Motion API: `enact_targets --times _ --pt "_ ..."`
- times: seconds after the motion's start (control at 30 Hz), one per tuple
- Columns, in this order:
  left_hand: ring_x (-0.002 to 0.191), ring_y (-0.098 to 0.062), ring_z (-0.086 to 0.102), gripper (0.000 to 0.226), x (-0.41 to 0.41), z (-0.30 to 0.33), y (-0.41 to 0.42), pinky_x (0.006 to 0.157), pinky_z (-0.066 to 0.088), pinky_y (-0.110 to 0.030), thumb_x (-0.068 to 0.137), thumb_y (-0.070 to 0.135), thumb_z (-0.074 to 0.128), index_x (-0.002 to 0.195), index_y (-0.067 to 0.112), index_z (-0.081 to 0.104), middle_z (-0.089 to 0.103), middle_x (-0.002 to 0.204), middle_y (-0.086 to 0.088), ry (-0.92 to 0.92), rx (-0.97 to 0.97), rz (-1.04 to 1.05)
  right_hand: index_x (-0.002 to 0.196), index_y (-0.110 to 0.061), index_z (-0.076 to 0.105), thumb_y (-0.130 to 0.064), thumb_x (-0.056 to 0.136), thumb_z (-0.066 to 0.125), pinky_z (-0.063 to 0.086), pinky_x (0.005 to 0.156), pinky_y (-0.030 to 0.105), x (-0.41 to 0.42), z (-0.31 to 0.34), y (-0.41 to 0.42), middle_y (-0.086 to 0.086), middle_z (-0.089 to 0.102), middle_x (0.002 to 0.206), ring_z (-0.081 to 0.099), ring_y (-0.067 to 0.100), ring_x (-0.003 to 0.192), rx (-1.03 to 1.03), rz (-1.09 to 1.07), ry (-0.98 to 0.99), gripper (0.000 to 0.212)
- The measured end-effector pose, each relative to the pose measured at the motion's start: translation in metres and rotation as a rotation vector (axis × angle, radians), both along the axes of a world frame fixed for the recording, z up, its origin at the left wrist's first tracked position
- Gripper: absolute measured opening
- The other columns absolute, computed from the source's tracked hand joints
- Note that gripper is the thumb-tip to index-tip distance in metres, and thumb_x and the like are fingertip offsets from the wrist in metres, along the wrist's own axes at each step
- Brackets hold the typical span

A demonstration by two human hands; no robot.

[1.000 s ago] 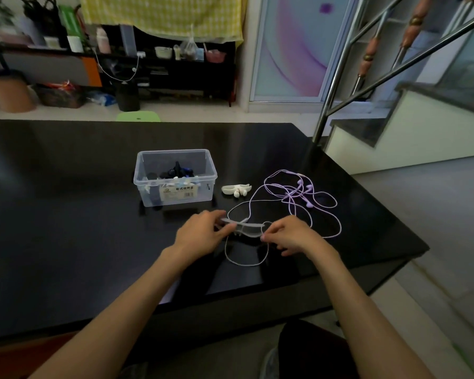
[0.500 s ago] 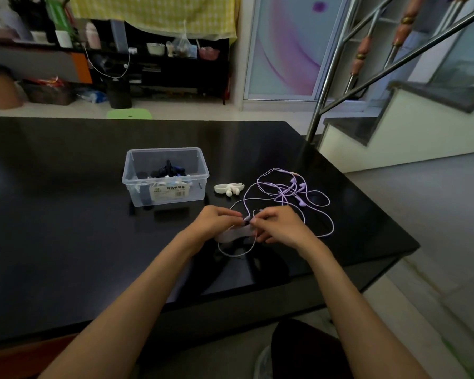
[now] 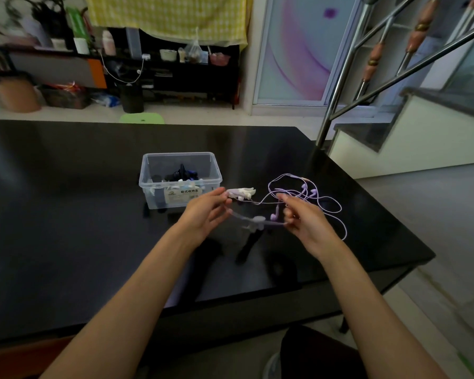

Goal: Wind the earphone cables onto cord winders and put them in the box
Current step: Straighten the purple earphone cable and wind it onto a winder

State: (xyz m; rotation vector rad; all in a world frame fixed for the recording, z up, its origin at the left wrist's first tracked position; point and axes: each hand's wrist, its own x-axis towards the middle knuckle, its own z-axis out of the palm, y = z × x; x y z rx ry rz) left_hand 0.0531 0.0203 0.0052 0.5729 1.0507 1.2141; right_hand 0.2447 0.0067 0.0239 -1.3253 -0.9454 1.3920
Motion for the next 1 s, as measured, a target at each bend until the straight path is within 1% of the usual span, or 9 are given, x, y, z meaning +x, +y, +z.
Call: enact_targets --times 0.1,0.2,0.27,0.4,0.5,0.63,0.73,0.83,1.0 --pt "0.075 -0.006 0.066 0.023 -0.008 0.009 0.0 0.064 0.055 -0.017 0.091 0.0 0.054 0.109 0.014 0.057 0.068 0.088 0.0 -0.101 0.05 0.081 0.108 -0.011 0.065 -0.014 0.096 0.05 0.041 0.065 0.019 0.002 0.001 0.001 -0.002 0.046 0.058 0.053 0.002 0.048 0.002 -0.042 0.133 0.02" --pt "0.08 -0.007 0.064 0.03 -0.015 0.011 0.002 0.07 0.053 -0.018 0.09 -0.002 0.054 0.116 0.013 0.054 0.066 0.091 0.0 -0.049 0.086 0.167 0.102 -0.014 0.065 -0.011 0.093 0.052 0.048 0.088 0.026 0.007 0.002 0.002 0.003 0.067 0.083 0.065 0.01 0.081 -0.017 -0.094 0.281 0.016" --pt "0.079 -0.007 0.063 0.03 -0.02 0.011 0.003 0.072 0.053 -0.019 0.091 -0.002 0.053 0.117 0.011 0.053 0.066 0.091 0.0 -0.051 0.107 0.233 0.099 -0.014 0.064 -0.009 0.091 0.054 0.046 0.097 0.031 0.014 0.004 0.004 0.004 0.069 0.099 0.064 0.015 0.1 -0.049 -0.141 0.473 0.014" --pt "0.078 -0.008 0.061 0.027 -0.024 0.016 0.003 0.083 0.051 -0.024 0.092 -0.005 0.05 0.114 0.011 0.053 0.062 0.092 -0.002 -0.037 0.116 0.342 0.092 -0.011 0.064 -0.007 0.088 0.054 0.048 0.093 0.032 0.027 0.007 0.0 0.001 0.069 0.082 0.064 0.012 0.085 -0.099 -0.195 0.63 0.012" --pt "0.084 -0.011 0.059 0.032 -0.03 0.016 0.005 0.081 0.051 -0.025 0.091 -0.007 0.051 0.119 0.007 0.055 0.061 0.098 -0.004 0.09 0.138 0.4 0.095 -0.006 0.06 -0.005 0.092 0.046 0.05 0.086 0.033 0.035 0.0 0.0 0.006 0.059 0.077 0.058 0.013 0.074 -0.17 -0.222 0.422 0.014" --pt "0.092 -0.013 0.062 0.028 -0.031 0.008 0.008 0.081 0.05 -0.024 0.086 -0.004 0.059 0.109 0.012 0.061 0.065 0.099 -0.003 0.57 0.233 0.194 0.112 -0.004 0.058 -0.009 0.098 0.037 0.043 0.059 0.025 0.039 -0.01 0.004 0.002 0.038 0.061 0.036 0.011 0.052 -0.282 -0.156 -0.162 0.026" --pt "0.093 -0.016 0.062 0.025 -0.02 0.0 0.009 0.087 0.048 -0.027 0.084 -0.007 0.058 0.1 0.011 0.065 0.067 0.097 -0.007 0.79 0.323 0.061 0.104 -0.005 0.061 -0.016 0.099 0.042 0.039 0.055 0.023 0.042 -0.005 0.003 0.001 0.034 0.058 0.03 0.01 0.05 -0.305 -0.091 -0.229 0.022" --pt "0.087 -0.013 0.061 0.027 -0.014 -0.008 0.012 0.083 0.049 -0.028 0.084 -0.009 0.055 0.096 0.013 0.066 0.068 0.096 -0.008 0.866 0.288 -0.073 0.1 -0.008 0.062 -0.023 0.099 0.045 0.04 0.053 0.023 0.046 -0.002 0.003 0.0 0.038 0.057 0.034 0.01 0.05 -0.308 -0.102 -0.314 0.022" --pt "0.094 -0.017 0.061 0.028 -0.007 -0.015 0.01 0.093 0.05 -0.038 0.083 -0.008 0.059 0.1 0.013 0.065 0.067 0.094 -0.006 0.866 0.262 -0.142 0.118 -0.003 0.052 -0.012 0.098 0.045 0.054 0.068 0.03 0.042 -0.009 0.002 0.012 0.052 0.089 0.049 0.016 0.072 -0.361 -0.075 -0.415 0.024"
